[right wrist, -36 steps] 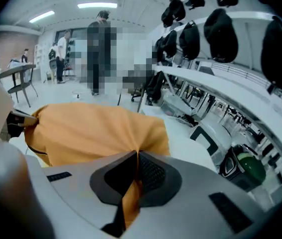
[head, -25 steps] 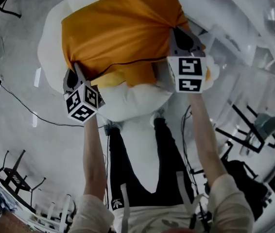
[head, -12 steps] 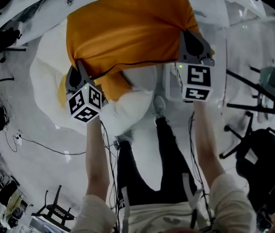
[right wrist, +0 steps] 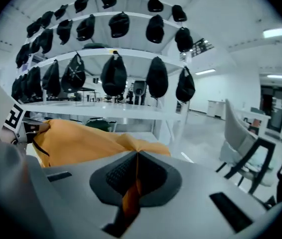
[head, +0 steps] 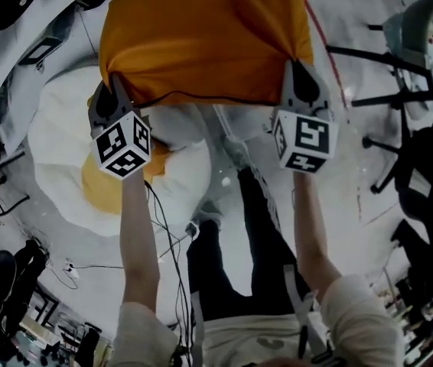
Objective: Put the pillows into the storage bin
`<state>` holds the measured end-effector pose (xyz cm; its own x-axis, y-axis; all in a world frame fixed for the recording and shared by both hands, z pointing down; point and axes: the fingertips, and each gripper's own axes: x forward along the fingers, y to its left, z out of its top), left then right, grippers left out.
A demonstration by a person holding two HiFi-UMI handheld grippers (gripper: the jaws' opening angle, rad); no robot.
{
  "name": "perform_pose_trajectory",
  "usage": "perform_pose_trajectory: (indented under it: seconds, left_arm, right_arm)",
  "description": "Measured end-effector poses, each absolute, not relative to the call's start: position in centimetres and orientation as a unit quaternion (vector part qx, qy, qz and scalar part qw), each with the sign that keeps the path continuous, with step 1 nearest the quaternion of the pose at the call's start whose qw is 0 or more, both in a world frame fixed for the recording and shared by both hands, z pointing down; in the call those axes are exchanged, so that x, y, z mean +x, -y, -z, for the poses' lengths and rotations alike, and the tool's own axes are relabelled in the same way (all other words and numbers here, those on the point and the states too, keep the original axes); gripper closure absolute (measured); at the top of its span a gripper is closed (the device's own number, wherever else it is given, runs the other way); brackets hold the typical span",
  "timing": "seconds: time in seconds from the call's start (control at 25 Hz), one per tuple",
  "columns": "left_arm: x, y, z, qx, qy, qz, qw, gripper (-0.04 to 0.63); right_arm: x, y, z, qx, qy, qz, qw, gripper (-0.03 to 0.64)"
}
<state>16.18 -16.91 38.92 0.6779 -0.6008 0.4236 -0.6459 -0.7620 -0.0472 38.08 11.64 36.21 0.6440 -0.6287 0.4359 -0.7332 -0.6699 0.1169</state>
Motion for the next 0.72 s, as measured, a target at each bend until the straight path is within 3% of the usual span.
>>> perform_pose_trajectory:
  seconds: [0.44, 0.72]
  left_arm:
    - [36.1, 13.1, -41.2, 0.937, 0.231, -0.247, -0.083, 0.577]
    - [43.8, 9.6, -42.2, 0.949, 0.16, -0.235, -0.137, 0.577]
  right_arm:
    - [31.0, -20.7, -43.7, 0.868, 0.358, -0.315, 0.134, 0.606]
    - [30.4, -21.3, -46.0, 0.866, 0.34, -0.35, 0.11, 0.606]
